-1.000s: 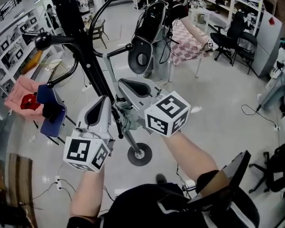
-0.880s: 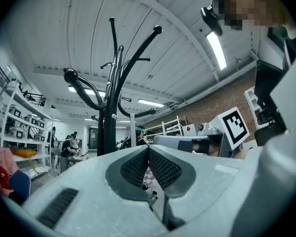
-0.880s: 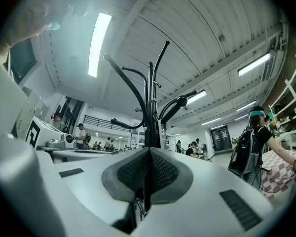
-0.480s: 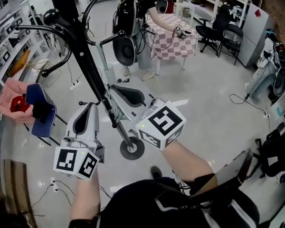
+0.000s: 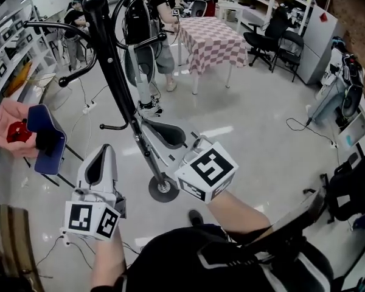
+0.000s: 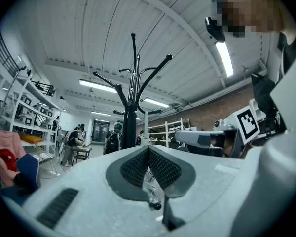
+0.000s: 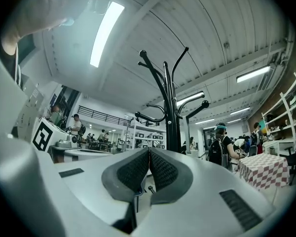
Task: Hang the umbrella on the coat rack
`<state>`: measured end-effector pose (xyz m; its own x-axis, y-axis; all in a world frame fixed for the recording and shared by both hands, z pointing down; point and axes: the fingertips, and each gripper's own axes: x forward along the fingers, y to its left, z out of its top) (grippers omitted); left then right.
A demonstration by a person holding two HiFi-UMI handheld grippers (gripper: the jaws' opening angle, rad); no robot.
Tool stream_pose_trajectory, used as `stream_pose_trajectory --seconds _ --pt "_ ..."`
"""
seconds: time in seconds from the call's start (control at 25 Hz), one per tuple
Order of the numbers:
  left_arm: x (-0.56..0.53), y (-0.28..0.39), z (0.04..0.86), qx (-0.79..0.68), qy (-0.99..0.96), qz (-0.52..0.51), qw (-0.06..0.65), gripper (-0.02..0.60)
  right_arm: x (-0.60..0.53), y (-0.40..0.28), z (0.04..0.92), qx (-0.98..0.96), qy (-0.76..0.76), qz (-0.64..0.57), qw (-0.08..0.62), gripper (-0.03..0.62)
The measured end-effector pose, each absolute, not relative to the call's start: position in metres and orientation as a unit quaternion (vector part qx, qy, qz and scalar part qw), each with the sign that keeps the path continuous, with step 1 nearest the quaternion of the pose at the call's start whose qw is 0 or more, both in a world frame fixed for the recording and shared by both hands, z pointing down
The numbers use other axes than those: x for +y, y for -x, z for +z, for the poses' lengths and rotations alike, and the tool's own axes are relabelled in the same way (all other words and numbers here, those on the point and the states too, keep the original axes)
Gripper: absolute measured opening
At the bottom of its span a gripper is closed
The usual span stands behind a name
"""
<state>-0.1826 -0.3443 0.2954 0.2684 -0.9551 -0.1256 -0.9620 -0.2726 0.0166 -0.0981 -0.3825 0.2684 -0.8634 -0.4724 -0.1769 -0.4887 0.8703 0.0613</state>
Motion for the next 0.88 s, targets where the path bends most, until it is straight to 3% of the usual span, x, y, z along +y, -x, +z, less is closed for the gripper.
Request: stream_pose_trajectory --seconds 0.52,0.88 --pt "-0.322 0.188 0.336 0.596 0.801 0.053 -0.018 0.011 -0.368 0.112 0.288 0.963 0.26 0.05 0.05 0.008" --pt "-0.327 0.197 0.329 0.601 0.798 0.048 -0.009 0.011 -0.377 0.114 0.283 0.96 0.271 0.053 0.052 0.008"
